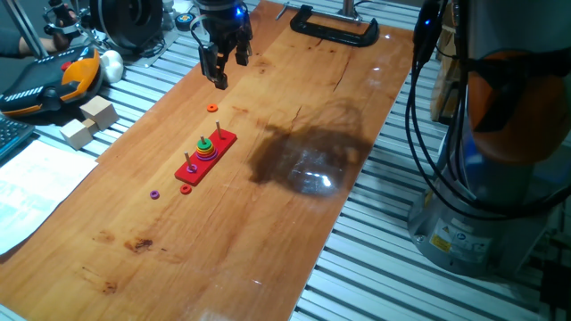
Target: Take out one Hanoi block and throw it aside
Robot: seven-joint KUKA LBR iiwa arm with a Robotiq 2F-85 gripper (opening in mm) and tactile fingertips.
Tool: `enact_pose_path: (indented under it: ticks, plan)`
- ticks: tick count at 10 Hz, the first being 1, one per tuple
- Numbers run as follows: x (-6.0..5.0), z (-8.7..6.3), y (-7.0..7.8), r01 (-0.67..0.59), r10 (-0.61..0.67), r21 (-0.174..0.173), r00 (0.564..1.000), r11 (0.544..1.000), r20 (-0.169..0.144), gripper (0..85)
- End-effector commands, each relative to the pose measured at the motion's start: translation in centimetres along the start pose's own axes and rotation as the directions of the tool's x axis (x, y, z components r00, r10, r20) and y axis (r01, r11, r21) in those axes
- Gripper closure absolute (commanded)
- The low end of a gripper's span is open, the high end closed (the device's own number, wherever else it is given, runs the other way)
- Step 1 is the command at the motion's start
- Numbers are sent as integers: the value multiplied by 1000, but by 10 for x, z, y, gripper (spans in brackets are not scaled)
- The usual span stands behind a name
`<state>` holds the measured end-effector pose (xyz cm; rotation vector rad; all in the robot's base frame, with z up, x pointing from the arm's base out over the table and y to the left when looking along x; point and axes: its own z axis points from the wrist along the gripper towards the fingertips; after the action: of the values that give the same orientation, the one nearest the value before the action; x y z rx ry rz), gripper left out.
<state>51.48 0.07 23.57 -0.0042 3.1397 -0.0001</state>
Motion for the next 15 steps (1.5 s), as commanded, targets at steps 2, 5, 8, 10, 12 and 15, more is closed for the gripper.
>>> enact_pose_path:
  ticks: [2, 5, 8, 10, 12, 15]
  plan:
    - [0, 0, 0, 251, -225, 72, 938, 965, -264, 840]
    - [0, 0, 0, 251, -225, 72, 938, 965, -264, 840]
    - [0, 0, 0, 251, -225, 72, 938, 965, -264, 840]
    - [0, 0, 0, 251, -225, 72, 938, 965, -264, 840]
    - [0, 0, 0, 251, -225, 72, 938, 965, -264, 840]
    - [0, 0, 0, 251, -224, 71, 938, 965, -265, 840]
